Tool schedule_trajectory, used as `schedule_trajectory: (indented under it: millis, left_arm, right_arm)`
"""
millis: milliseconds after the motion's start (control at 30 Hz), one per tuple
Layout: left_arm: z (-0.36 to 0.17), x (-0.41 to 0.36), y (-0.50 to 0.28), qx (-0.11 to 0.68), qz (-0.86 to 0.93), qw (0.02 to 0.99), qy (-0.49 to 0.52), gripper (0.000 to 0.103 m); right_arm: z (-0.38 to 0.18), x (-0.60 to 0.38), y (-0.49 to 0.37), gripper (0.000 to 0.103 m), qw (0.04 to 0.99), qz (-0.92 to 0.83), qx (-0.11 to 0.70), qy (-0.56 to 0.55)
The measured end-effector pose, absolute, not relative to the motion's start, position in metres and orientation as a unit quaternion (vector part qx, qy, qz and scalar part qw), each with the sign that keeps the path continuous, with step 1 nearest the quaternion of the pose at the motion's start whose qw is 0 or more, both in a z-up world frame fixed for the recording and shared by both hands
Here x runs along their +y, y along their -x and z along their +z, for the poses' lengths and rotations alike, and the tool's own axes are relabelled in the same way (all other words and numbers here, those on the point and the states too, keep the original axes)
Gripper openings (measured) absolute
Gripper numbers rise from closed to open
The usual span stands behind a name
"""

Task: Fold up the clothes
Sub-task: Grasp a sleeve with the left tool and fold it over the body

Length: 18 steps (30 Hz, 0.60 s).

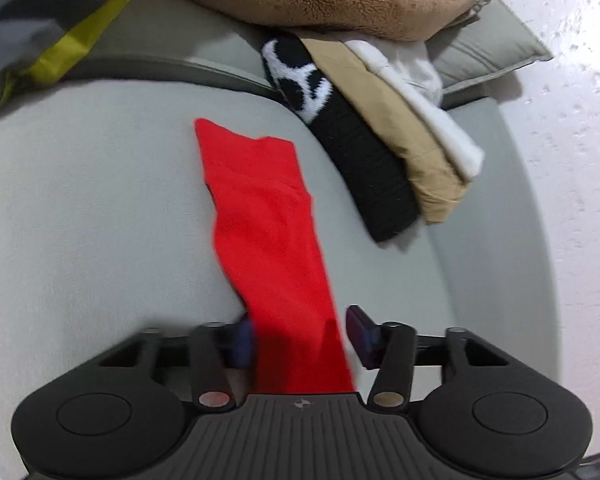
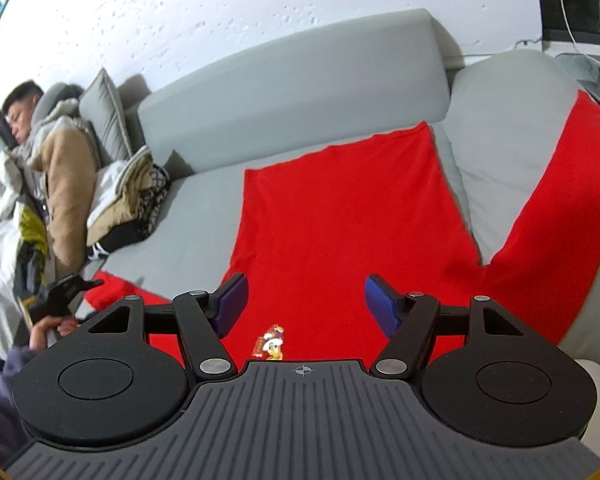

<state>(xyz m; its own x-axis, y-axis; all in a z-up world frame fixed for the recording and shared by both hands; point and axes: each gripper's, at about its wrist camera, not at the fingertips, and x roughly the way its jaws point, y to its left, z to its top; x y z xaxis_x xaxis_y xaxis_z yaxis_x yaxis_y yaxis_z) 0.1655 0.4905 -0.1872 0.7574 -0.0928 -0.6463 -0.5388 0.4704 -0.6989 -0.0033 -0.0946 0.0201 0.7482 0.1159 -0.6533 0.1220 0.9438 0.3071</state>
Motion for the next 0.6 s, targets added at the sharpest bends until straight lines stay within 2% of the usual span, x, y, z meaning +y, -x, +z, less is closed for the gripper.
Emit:
schedule_trajectory:
  millis: [33,67,300,433,600]
  left_arm:
    - [-0.189,0.492,-0.165,0.319,0.149,0.790,0.502,0.021]
    - [-0.191,0.494,-0.164,0.320,0.158,0.783,0.509,0.003]
    - [-0.153,0.465,-0.153,0.287,0.103,0.841,0.446,0.000]
    - [-0.104,0.415,-0.136,0.271,0.017,0.876,0.400,0.000]
    - [-0.047,0.318,-0.106,0.260,-0.072,0.898,0.346,0.000]
  right_arm:
    - [0.019,-0.093,0.004,0.070,0.921,-0.003,0.355,-0.160]
    - [0.017,-0.091,0.004,0.070,0.921,-0.001,0.357,-0.153]
    - [0.012,-0.097,0.011,0.070,0.922,0.007,0.353,-0.156]
    - [0.008,-0.110,0.014,0.070,0.917,0.001,0.354,-0.183]
    - [-0.003,-0.133,0.027,0.070,0.906,-0.014,0.356,-0.227]
